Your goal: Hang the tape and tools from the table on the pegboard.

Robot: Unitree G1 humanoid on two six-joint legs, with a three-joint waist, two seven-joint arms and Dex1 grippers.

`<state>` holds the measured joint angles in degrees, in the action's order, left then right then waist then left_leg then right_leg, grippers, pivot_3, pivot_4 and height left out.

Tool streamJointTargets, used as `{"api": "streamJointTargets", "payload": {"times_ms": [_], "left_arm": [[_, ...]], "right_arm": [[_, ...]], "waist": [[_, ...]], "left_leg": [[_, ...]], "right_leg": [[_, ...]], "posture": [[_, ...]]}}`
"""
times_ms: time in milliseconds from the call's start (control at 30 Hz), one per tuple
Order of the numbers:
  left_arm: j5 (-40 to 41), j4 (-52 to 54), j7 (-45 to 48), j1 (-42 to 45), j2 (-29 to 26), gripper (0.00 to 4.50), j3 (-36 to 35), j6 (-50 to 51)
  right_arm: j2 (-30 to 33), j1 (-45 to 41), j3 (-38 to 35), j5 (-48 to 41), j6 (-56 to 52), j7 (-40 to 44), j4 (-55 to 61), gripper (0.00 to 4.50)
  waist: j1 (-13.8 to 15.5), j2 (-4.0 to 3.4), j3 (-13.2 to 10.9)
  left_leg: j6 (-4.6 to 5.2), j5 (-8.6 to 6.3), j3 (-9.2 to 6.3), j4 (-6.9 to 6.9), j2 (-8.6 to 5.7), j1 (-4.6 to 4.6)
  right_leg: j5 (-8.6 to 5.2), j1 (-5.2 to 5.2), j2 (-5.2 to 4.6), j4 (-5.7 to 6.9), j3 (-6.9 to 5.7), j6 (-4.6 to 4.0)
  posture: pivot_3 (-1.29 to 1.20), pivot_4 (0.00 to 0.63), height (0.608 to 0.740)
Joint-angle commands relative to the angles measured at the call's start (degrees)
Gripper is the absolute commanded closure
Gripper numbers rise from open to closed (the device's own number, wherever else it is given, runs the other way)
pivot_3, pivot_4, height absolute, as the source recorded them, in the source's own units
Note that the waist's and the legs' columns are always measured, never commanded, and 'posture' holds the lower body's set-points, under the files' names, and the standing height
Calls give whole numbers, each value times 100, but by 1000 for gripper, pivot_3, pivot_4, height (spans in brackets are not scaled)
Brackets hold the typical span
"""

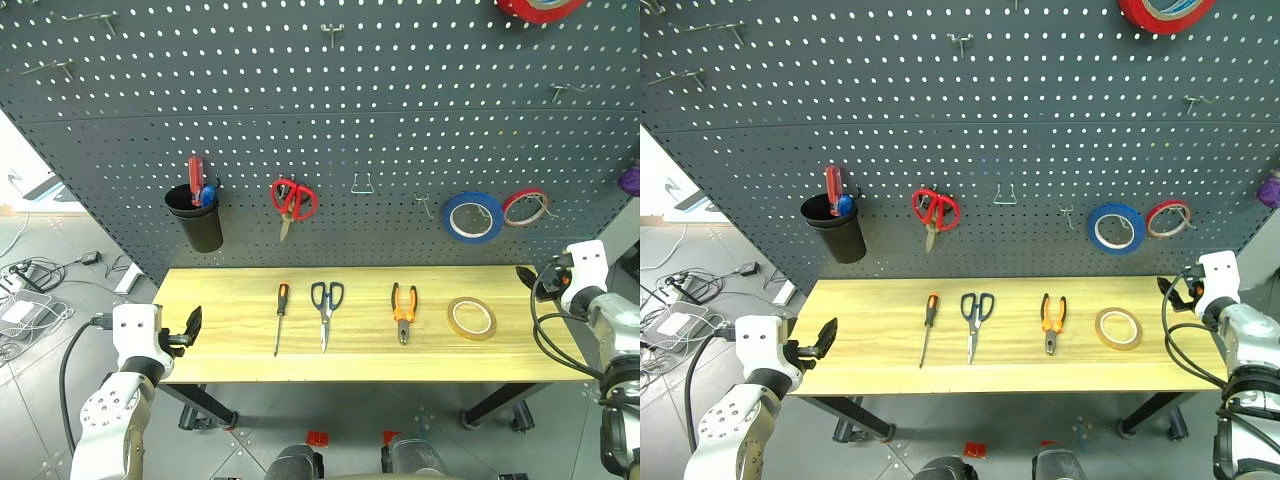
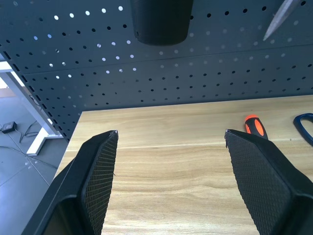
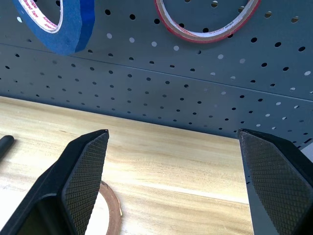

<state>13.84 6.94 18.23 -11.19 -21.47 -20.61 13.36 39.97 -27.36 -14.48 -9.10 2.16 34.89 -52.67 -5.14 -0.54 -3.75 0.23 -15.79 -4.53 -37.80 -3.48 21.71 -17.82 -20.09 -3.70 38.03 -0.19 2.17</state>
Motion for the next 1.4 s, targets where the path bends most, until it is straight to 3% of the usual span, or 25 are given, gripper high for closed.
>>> {"api": "streamJointTargets", "payload": {"times_ms": [33, 233, 500, 600, 733, 1000, 1133, 1400], "left_arm": [[-2, 199, 81, -24, -150, 814, -78, -88], [35, 137, 46, -46, -134, 814, -89, 17], [-21, 285, 103, -158, -205, 814, -7, -8], [-37, 546, 347, -58, -230, 814, 474, 246], [311, 1024, 802, 170, -316, 814, 927, 709], [229, 1553, 2059, 1133, -1063, 814, 2405, 1325], [-73, 1423, 2688, 1647, -1290, 814, 3237, 989], [-456, 1113, 3386, 2043, -1399, 814, 4030, 535]], "right_arm": [[136, -168, -99, -25, 175, -11, 21, 0], [143, -134, -95, -43, 148, 52, 55, 0], [-18, 702, -88, -305, -416, 435, 1213, 0], [-68, 1317, 23, -389, -695, 669, 2282, 0], [-149, 1884, 141, -272, -1172, 396, 3511, 0], [-358, 1993, 846, -85, -3031, -63, 5002, 0], [-528, 1531, 1387, 209, -3423, -170, 4780, 0], [-930, 278, 2053, 749, -3288, -259, 3184, 0]], "waist": [[0, 0, 0], [-1, 0, -1], [-1, 7, -117], [3, -3, -227], [-23, 1, -441], [-299, 38, -863], [-447, 46, -993], [-706, 73, -1103]], "left_leg": [[0, 0, 0, 0, 0, 0], [0, 0, 0, 0, 0, 0], [2, -1, 1, -1, 3, 2], [3, 0, 5, -4, 4, 4], [7, 1, 14, -6, 6, 12], [18, -2, 45, -2, 14, 29], [38, -13, 71, -3, 13, 38], [44, -15, 101, -15, 18, 107]], "right_leg": [[0, 0, 0, 0, 0, 0], [0, 0, 0, -1, 1, 0], [-1, 0, -2, -3, 2, -1], [-1, -4, -3, -3, 7, -2], [2, -12, -5, -1, 14, 0], [12, -41, -3, 4, 46, 4], [14, -56, -3, -1, 71, 10], [24, -134, 7, 7, 101, 27]], "posture": [[-190, 56, 740], [-200, 63, 740], [-244, 107, 740], [-281, 143, 740], [-327, 198, 740], [-384, 279, 740], [-399, 290, 740], [-394, 290, 740]]}}
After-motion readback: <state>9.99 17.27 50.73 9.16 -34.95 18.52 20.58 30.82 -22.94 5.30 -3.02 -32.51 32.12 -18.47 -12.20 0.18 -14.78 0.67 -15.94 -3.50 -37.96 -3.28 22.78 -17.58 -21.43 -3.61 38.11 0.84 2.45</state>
